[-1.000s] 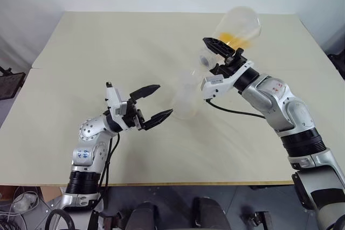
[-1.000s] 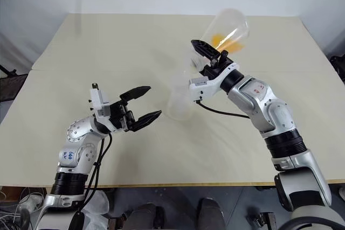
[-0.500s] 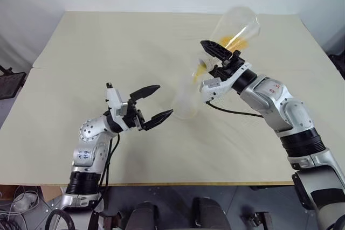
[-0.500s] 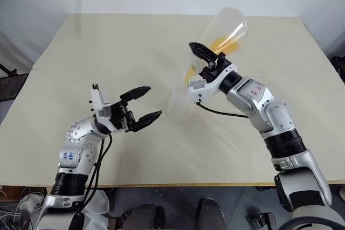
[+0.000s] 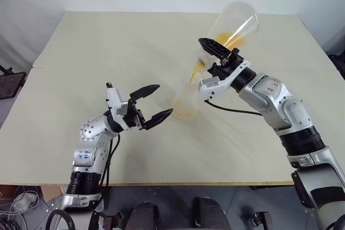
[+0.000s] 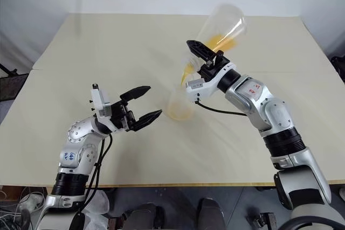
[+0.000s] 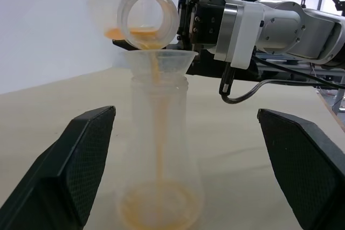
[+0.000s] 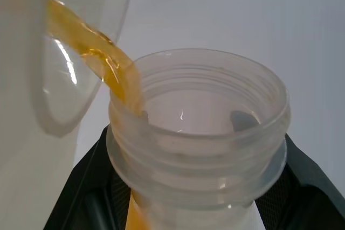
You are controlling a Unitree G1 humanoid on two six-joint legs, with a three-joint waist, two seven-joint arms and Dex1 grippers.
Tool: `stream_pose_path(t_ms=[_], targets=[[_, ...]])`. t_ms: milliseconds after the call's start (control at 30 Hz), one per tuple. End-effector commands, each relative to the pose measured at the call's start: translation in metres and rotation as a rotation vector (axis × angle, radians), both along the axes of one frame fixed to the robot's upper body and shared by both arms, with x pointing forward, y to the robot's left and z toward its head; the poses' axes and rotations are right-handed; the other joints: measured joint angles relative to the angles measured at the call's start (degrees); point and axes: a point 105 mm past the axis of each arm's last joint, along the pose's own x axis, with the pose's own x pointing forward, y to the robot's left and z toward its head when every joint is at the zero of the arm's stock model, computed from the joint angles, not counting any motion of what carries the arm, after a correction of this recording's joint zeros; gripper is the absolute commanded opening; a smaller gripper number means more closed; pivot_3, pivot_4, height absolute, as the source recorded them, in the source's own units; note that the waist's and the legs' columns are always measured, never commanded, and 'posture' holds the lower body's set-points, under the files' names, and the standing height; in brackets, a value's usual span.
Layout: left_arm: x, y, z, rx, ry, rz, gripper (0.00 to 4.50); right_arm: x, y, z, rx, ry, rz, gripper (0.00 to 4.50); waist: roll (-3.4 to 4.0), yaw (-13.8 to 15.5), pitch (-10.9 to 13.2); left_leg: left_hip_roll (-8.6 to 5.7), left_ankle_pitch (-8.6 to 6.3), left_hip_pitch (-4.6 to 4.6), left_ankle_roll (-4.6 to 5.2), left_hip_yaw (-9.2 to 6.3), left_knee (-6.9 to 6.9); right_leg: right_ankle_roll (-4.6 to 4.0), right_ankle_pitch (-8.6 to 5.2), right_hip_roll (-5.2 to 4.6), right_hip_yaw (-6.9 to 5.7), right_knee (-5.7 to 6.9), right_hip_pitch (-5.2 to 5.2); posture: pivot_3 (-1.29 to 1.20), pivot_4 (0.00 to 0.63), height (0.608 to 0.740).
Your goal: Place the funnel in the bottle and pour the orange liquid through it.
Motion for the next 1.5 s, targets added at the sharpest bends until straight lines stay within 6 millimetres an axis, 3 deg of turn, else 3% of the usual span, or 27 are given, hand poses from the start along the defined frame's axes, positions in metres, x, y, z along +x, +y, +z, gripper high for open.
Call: stream_pose_path(t_ms=[33,933,1133,1267,1500], targets=[[-0.005,-0.002,0.008,-0.009,-0.049,-0.003,4.5,-0.01,0.003,0.025,0.014,-0.1,0.033,2.46,0.0,-0.01,0.0,0.0,0.0,0.0,0.0,0.0,0.0,0.0,0.0,0.0,0.0,0.0,0.0,0.0,0.15,0.74],[-0.004,-0.004,0.009,-0.028,-0.057,0.008,4.5,-0.013,0.008,0.024,0.001,-0.129,0.056,2.46,0.0,-0.01,0.0,0.0,0.0,0.0,0.0,0.0,0.0,0.0,0.0,0.0,0.0,0.0,0.0,0.0,0.15,0.74],[-0.002,0.004,0.029,0.125,-0.093,0.008,4.5,-0.017,0.011,0.026,-0.013,-0.145,0.072,2.46,0.0,-0.01,0.0,0.0,0.0,0.0,0.0,0.0,0.0,0.0,0.0,0.0,0.0,0.0,0.0,0.0,0.15,0.74],[0.0,0.014,0.027,0.151,-0.078,0.038,4.5,-0.02,0.014,0.028,-0.003,-0.169,0.085,2.46,0.0,-0.01,0.0,0.0,0.0,0.0,0.0,0.0,0.0,0.0,0.0,0.0,0.0,0.0,0.0,0.0,0.15,0.74],[-0.001,0.013,0.027,0.148,-0.063,0.04,4.5,-0.021,0.015,0.03,-0.009,-0.198,0.083,2.46,0.0,-0.06,0.0,0.0,0.0,-0.01,0.0,-0.03,-0.02,0.0,0.0,0.0,0.01,0.0,0.0,0.0,0.15,0.74]])
